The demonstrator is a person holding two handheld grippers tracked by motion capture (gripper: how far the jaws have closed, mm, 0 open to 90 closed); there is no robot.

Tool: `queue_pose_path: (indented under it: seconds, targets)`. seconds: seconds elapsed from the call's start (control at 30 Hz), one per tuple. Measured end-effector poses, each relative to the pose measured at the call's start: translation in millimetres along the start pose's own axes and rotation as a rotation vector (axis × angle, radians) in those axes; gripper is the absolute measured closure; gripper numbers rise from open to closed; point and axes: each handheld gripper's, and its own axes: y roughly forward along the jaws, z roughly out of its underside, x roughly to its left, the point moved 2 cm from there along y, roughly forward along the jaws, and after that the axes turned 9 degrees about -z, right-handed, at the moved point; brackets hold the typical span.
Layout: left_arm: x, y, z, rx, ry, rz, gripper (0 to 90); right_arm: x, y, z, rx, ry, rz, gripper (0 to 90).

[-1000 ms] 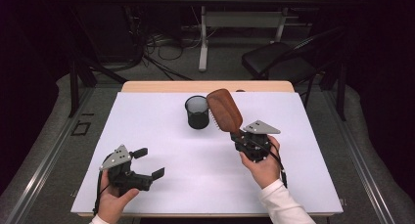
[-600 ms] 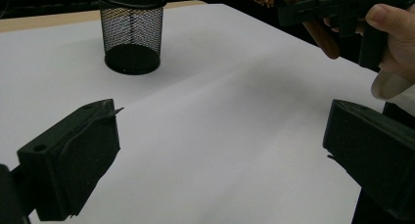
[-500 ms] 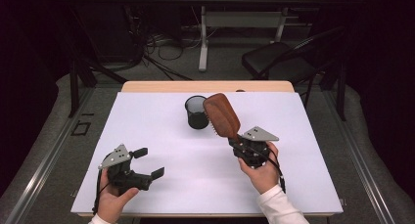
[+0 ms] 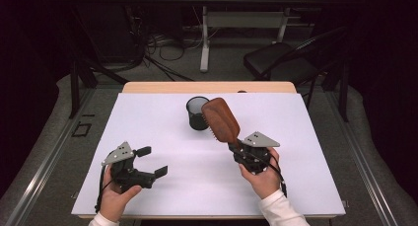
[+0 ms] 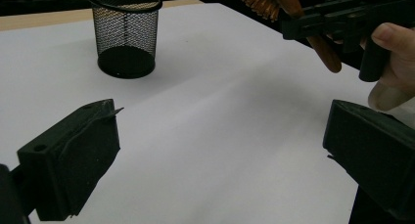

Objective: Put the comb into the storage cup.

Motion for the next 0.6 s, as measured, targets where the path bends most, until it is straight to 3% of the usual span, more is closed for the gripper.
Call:
queue_pose_path:
  seconds: [0.4, 0.6]
  targets:
    - [-5.6, 15.9, -23.7, 0.021, 0.022, 0.022, 0.3, 11.2, -3.7, -3.9, -0.020, -0.015, -0.029, 71.7]
    - [-5.2, 22.4, -34.4, 0.016, 0.004, 0.038, 0.4, 14.3, -4.4, -5.0, -0.028, -0.024, -0.038, 71.7]
